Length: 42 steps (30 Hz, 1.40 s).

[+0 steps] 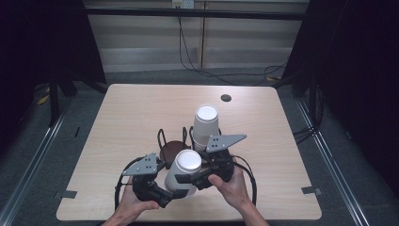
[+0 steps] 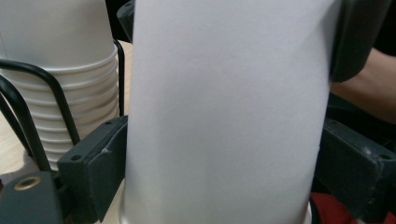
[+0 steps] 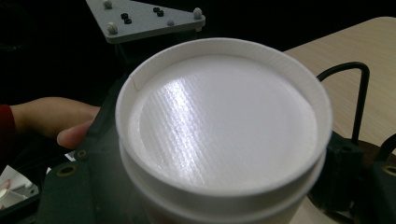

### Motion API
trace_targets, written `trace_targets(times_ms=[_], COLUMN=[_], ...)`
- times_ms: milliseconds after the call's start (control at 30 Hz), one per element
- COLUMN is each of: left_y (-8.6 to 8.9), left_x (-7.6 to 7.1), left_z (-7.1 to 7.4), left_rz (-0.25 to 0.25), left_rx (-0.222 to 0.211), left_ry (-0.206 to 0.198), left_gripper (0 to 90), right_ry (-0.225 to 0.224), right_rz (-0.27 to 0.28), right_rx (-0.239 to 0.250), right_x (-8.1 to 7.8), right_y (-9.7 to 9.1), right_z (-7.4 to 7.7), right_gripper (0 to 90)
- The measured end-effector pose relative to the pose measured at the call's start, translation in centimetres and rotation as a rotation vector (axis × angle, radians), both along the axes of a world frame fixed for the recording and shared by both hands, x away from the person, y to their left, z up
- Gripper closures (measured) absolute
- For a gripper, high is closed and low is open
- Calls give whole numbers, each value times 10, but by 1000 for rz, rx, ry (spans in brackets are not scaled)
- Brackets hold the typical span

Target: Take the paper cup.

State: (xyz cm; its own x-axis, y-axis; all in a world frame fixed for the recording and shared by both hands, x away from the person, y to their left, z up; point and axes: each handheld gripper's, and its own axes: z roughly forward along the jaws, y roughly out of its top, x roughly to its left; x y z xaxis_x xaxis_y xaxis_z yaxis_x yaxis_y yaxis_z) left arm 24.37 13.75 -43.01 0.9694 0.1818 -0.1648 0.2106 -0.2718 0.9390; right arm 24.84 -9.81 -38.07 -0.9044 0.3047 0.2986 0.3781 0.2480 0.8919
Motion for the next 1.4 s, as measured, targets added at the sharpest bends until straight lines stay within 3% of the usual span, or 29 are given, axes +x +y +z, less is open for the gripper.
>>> trace_targets(times_ms=[67, 233, 300, 533, 667, 767, 900, 933, 1067, 1400], left_y=[-1, -2, -2, -1, -1, 0, 3, 4, 5, 8], left_x=[1, 0, -1, 0, 1, 1, -1, -3, -5, -1], left_z=[-2, -2, -2, -2, -3, -2, -2, -2, -1, 5], left_rz=[-6, -8, -4, -4, -11, -9, 2, 5, 10, 27], left_rx=[-18, -7, 1, 44, 59, 71, 72, 76, 96, 139], left_ry=[18, 10, -7, -7, 16, 10, 22, 23, 14, 31], left_gripper=[83, 95, 97, 130, 155, 168, 176, 177, 184, 195], right_ry=[1, 2, 0, 5, 23, 29, 41, 44, 40, 10], right_rz=[2, 4, 2, 3, 11, 13, -4, -2, 10, -18], right_rx=[0, 6, 9, 10, 6, 9, 3, 3, 7, 22], right_x=[0, -1, -1, -1, 1, 2, 2, 2, 1, 3], right_y=[0, 1, 2, 4, 4, 4, 5, 5, 4, -12], right_z=[0, 0, 0, -3, -5, -8, -9, -9, -10, -3], right_gripper=[231, 231, 231, 231, 223, 217, 126, 143, 136, 135])
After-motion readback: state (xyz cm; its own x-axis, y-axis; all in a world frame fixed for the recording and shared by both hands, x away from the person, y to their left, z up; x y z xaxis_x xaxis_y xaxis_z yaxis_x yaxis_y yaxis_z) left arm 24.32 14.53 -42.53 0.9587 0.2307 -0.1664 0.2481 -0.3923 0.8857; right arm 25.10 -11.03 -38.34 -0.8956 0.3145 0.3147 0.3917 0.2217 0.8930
